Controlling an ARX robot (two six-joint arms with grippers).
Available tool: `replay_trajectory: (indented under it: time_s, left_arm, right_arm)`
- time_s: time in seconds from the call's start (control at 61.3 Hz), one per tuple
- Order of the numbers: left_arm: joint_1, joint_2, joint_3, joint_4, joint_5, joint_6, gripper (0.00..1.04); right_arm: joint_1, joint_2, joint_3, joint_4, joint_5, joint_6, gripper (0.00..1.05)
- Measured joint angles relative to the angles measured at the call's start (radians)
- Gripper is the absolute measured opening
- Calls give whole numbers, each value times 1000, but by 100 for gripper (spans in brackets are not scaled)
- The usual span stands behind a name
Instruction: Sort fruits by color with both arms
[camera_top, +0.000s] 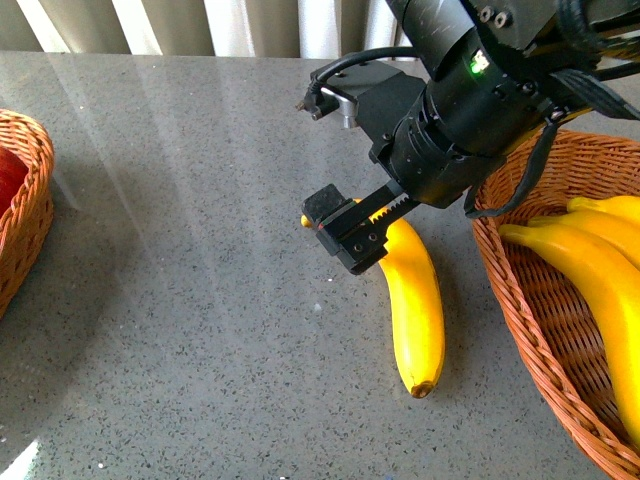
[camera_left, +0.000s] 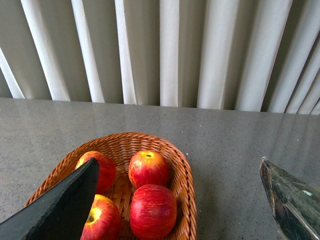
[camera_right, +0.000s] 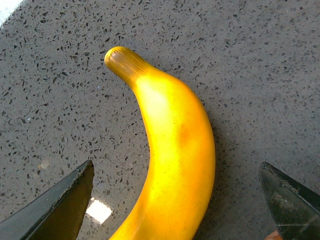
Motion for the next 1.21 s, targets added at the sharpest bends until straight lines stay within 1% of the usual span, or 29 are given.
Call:
replay_trajectory:
  time_s: [0.179,0.473,0.505,0.668,0.701,0.734,0.783,0.897,1.076,1.207]
  left_arm:
    - [0,0,0,0,0,0,96]
    - [0,0,0,0,0,0,96]
    - [0,0,0,0,0,0,96]
    - [0,0,0,0,0,0,96]
    - [0,0,0,0,0,0,96]
    - [0,0,0,0,0,0,96]
    - [0,0,0,0,0,0,96]
    - [0,0,0,0,0,0,96]
    - [0,0,0,0,0,0,96]
    - [0,0,0,0,0,0,96]
  right_arm:
    - [0,77,44,0,-19,-12,96]
    - [0,108,45,9,-31,-12,95]
    - [0,108,45,10,-32,-13,93]
    - [0,109,45,12,-40,-9,59]
    - [0,108,45,12,-49,0,50]
    - [0,108,45,13,-56,6,45]
    - [0,103,45,13,-70,18,40]
    - [4,83,45,14,-103,62,37]
    - [10,-69,41,21,-157,131,36]
    - [-14,-188,13,20,-185,142,36]
